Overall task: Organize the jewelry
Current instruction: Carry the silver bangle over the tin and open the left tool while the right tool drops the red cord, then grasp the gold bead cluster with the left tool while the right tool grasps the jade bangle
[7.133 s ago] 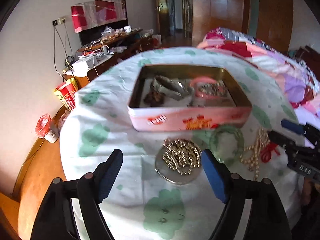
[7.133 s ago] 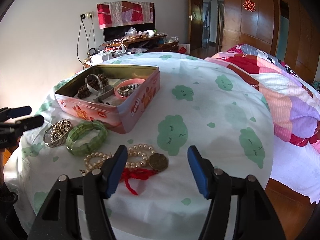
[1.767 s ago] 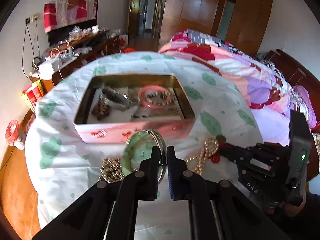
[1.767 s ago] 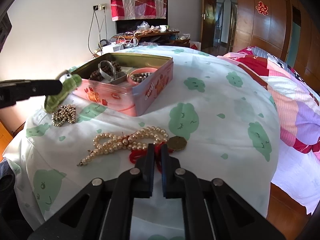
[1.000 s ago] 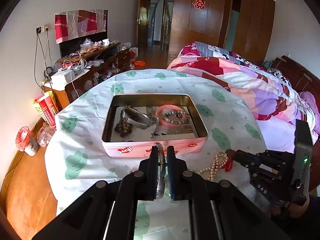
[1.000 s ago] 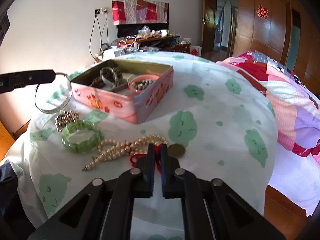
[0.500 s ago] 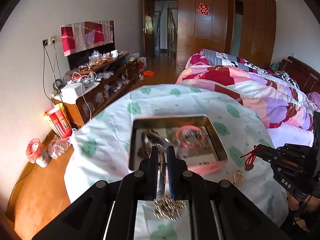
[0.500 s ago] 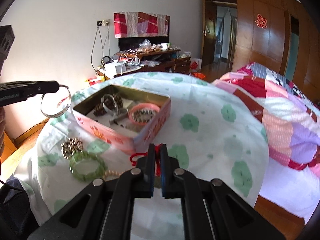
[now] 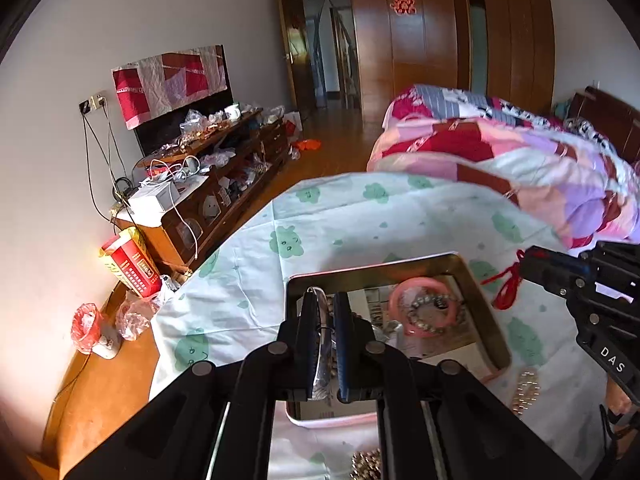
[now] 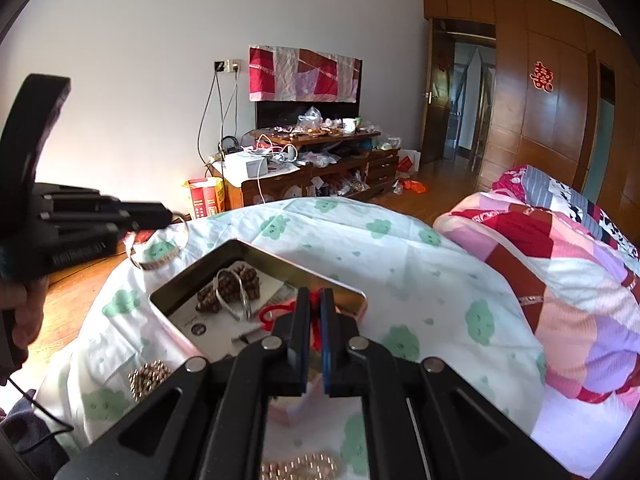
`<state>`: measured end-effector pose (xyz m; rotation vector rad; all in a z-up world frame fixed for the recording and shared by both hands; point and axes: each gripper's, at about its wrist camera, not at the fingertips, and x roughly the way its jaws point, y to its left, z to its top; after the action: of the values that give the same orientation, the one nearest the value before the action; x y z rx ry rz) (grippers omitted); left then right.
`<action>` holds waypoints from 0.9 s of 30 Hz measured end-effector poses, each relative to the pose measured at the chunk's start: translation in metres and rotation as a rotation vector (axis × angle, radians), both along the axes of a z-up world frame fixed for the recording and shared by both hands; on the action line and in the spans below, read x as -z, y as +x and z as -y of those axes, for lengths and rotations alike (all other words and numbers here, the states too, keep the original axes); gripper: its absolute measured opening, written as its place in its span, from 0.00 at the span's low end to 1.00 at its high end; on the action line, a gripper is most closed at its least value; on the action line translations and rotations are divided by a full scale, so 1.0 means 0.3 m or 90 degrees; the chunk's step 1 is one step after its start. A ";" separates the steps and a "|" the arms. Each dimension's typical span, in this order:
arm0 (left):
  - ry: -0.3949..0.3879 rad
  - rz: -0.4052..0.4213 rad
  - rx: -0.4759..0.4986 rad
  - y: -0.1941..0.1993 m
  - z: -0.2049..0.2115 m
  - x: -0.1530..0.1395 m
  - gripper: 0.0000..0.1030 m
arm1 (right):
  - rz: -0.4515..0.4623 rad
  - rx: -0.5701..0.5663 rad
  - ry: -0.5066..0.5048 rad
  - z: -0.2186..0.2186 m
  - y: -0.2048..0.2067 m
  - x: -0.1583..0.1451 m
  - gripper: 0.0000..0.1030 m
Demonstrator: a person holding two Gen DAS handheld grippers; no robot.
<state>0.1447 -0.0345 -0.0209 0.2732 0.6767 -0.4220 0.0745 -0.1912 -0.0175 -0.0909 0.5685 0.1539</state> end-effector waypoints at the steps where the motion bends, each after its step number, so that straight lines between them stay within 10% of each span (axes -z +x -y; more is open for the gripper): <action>1: 0.010 -0.004 0.002 0.010 0.011 0.017 0.07 | -0.004 -0.002 0.000 -0.006 0.011 0.006 0.05; 9: 0.067 -0.008 -0.003 0.043 0.057 0.104 0.12 | -0.046 0.000 -0.007 -0.022 0.100 0.104 0.08; 13: 0.081 0.036 -0.027 0.002 0.052 0.099 0.81 | -0.051 0.012 0.001 0.000 0.081 0.118 0.39; 27: 0.033 -0.003 -0.099 -0.140 -0.128 0.142 0.82 | -0.066 0.080 0.008 0.099 -0.067 0.145 0.47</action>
<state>0.1028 0.0040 -0.0635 0.2663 0.7083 -0.2571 0.0545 -0.2209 -0.0610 -0.0351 0.6753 0.0398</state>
